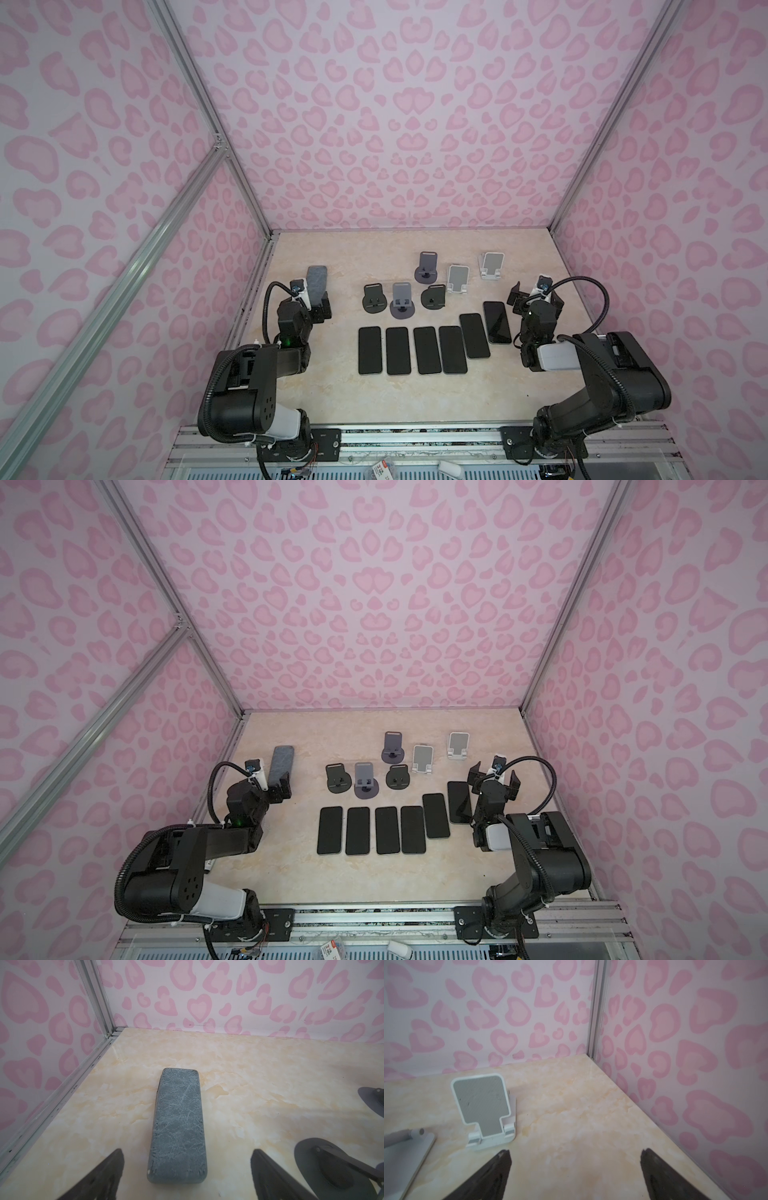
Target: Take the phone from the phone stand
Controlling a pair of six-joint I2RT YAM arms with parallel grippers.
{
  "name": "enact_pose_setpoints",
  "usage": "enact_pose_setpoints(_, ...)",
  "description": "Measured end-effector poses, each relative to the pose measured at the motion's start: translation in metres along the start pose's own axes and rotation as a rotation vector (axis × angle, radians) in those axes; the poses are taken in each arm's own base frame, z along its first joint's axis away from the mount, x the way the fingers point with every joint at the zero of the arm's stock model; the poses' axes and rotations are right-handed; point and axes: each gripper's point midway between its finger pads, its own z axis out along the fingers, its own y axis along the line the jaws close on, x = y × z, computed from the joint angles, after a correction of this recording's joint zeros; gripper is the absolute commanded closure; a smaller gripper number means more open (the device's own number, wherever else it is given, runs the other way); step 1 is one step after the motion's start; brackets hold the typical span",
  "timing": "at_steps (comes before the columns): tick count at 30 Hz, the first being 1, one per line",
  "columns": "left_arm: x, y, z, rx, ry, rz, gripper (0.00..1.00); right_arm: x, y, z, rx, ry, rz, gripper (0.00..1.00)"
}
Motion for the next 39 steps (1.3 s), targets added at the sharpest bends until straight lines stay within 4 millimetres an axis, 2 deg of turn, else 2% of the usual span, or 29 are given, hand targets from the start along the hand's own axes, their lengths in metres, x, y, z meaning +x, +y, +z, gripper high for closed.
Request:
enact_pose_setpoints(9, 0.0, 0.0, 0.0, 0.0, 0.0, 0.0, 0.03, 0.009, 0.0023, -0.0011, -0.011, 0.031, -0.001, 0.0)
enact_pose_setpoints(39, 0.0001, 0.0, 0.0, 0.0, 0.0, 0.0, 0.02, 0.008, 0.0072, -0.0013, -0.023, 0.028, -0.013, 0.0)
